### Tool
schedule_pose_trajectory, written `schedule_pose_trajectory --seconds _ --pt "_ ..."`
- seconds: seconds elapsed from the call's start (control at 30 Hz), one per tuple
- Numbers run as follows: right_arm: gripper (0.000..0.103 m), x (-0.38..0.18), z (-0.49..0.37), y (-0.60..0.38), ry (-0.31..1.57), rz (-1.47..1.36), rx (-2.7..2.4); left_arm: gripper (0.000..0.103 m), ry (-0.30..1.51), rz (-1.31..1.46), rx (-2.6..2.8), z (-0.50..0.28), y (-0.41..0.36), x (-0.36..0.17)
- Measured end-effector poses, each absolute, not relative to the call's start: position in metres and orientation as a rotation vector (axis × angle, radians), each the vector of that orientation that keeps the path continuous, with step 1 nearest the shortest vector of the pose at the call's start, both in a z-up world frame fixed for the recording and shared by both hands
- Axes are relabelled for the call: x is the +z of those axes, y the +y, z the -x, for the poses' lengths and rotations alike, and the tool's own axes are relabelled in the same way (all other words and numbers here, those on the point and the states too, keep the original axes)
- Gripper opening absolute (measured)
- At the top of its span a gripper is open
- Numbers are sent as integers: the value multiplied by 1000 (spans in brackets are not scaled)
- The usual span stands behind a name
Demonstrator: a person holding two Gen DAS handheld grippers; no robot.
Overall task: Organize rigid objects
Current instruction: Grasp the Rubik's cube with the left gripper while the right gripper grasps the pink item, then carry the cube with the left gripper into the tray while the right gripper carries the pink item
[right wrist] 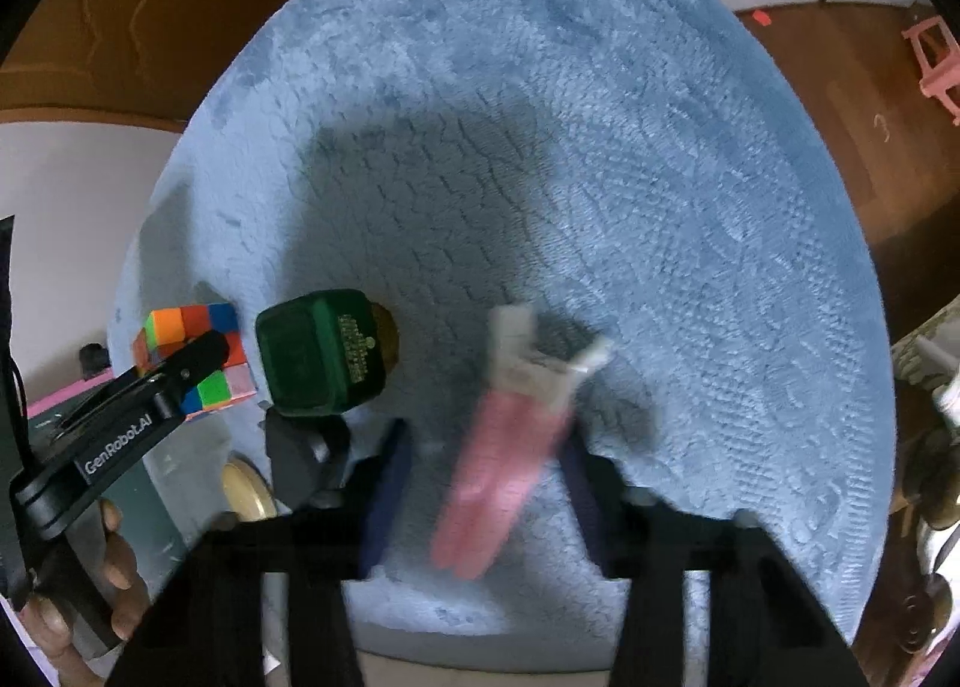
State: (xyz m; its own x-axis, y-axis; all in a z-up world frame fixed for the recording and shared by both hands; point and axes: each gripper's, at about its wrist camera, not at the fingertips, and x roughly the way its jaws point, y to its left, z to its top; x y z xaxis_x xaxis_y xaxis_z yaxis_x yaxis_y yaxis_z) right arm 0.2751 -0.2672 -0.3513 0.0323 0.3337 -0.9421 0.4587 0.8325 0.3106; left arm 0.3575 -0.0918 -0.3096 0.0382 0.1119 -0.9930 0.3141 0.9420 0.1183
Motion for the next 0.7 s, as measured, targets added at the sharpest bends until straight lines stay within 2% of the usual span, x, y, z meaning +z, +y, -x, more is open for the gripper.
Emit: schedule_pose_trajectory --seconds 0.33,0.57,0.7 --pt "27 -344 -262 -273 1538 -687 -38 63 1471 -304 -143 -340 -82 -307" --pt "27 -301 -234 -266 1468 -661 40 63 1383 -241 -205 -300 -72 -249" --pt "27 -254 -210 -255 1385 -635 112 63 1319 -221 -267 -271 -67 -198"
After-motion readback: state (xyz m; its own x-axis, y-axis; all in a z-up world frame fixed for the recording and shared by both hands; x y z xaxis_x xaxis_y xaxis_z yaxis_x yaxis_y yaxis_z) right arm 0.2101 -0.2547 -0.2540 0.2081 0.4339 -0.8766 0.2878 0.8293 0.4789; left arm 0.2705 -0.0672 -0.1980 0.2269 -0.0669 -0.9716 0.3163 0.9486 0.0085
